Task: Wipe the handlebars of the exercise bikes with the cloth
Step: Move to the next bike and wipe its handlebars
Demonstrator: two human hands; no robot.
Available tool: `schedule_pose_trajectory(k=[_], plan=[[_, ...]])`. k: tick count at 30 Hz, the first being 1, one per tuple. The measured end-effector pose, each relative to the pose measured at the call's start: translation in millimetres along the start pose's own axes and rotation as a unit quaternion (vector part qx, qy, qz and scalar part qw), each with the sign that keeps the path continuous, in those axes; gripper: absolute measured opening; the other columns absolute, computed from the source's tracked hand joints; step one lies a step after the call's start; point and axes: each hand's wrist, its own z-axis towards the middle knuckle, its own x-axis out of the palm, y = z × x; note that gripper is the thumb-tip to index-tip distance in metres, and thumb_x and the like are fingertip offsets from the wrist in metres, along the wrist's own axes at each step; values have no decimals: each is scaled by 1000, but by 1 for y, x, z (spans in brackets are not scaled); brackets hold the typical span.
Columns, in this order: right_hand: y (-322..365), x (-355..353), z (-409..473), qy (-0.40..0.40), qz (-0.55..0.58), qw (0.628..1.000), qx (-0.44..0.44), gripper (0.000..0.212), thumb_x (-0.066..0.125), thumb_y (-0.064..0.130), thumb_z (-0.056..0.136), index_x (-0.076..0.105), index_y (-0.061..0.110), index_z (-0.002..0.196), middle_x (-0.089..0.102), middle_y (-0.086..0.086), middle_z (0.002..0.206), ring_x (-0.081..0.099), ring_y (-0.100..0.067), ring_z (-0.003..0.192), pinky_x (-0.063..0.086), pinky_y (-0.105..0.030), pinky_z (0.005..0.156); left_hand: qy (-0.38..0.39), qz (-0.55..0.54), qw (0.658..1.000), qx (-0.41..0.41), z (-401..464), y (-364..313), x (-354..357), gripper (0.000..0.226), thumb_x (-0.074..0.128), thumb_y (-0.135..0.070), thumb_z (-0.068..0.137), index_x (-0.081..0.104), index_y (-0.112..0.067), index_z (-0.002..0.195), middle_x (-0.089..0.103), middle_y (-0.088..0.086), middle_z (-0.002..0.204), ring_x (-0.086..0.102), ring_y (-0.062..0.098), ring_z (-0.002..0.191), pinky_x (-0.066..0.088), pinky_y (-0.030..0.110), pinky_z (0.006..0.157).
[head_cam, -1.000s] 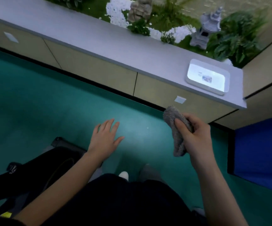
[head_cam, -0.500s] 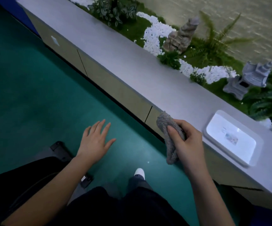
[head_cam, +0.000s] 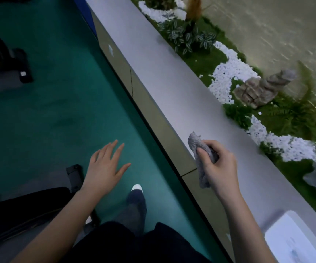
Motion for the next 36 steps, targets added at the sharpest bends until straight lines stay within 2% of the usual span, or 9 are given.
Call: schedule_pose_trajectory(k=[4, 8, 11, 16, 22, 27, 30, 33, 36], plan=[[28, 41, 60, 47, -14, 998, -37, 12, 66, 12, 85, 69, 19, 94, 69, 4, 90, 62, -11, 85, 44, -18, 75, -10, -23, 999, -43, 51, 22, -21, 105, -15, -74, 78, 41, -11, 141, 38, 12, 148, 39, 31, 133, 30, 45, 107], [46, 62, 111, 76, -18, 995, -67, 11, 67, 13, 85, 70, 17, 95, 69, 1, 93, 62, -14, 89, 47, -29, 80, -22, -27, 997, -72, 93, 39, -42, 96, -4, -72, 83, 44, -10, 139, 40, 14, 146, 42, 33, 130, 32, 47, 106], [53, 68, 150, 90, -2, 994, -69, 11, 67, 14, 86, 68, 24, 91, 69, 8, 87, 62, -8, 84, 46, -24, 75, -32, -28, 994, -100, 117, 50, -53, 84, 12, -65, 85, 45, -9, 138, 42, 14, 145, 43, 34, 129, 33, 48, 105], [61, 91, 225, 126, 10, 988, -85, 14, 66, 12, 85, 67, 26, 87, 67, 17, 82, 59, 4, 76, 42, -13, 68, -37, -37, 987, -151, 162, 61, -63, 79, 18, -62, 87, 50, -7, 134, 48, 16, 139, 47, 35, 125, 36, 49, 103], [73, 125, 322, 189, 29, 974, -123, 16, 66, 11, 85, 66, 27, 86, 66, 19, 81, 59, 7, 76, 41, -4, 66, -35, -46, 974, -221, 224, 59, -70, 88, 1, -66, 89, 51, -7, 133, 49, 16, 138, 48, 35, 125, 37, 50, 103], [92, 144, 390, 224, 55, 962, -144, 27, 65, 7, 85, 62, 34, 81, 65, 22, 79, 59, 10, 74, 40, -1, 64, -50, -53, 962, -264, 268, 61, -78, 84, 4, -64, 90, 50, -9, 134, 48, 13, 140, 46, 31, 128, 36, 48, 105], [102, 168, 418, 265, 56, 953, -136, 23, 65, 8, 86, 65, 31, 83, 66, 17, 79, 59, 7, 71, 42, -5, 63, -58, -61, 950, -301, 277, 72, -83, 85, 3, -65, 90, 50, -9, 135, 47, 12, 141, 44, 30, 131, 33, 48, 107], [118, 201, 433, 315, 62, 939, -124, 13, 64, 10, 87, 68, 22, 90, 69, 8, 84, 60, 1, 72, 45, -15, 68, -68, -65, 933, -347, 274, 89, -85, 91, -2, -68, 87, 48, -10, 136, 44, 9, 144, 40, 28, 134, 29, 47, 110], [143, 243, 439, 357, 58, 920, -149, 13, 65, 10, 85, 69, 21, 91, 69, 6, 86, 62, -7, 77, 46, -22, 73, -79, -79, 910, -400, 270, 115, -84, 95, -4, -71, 84, 47, -10, 137, 42, 9, 146, 37, 27, 136, 28, 47, 110]])
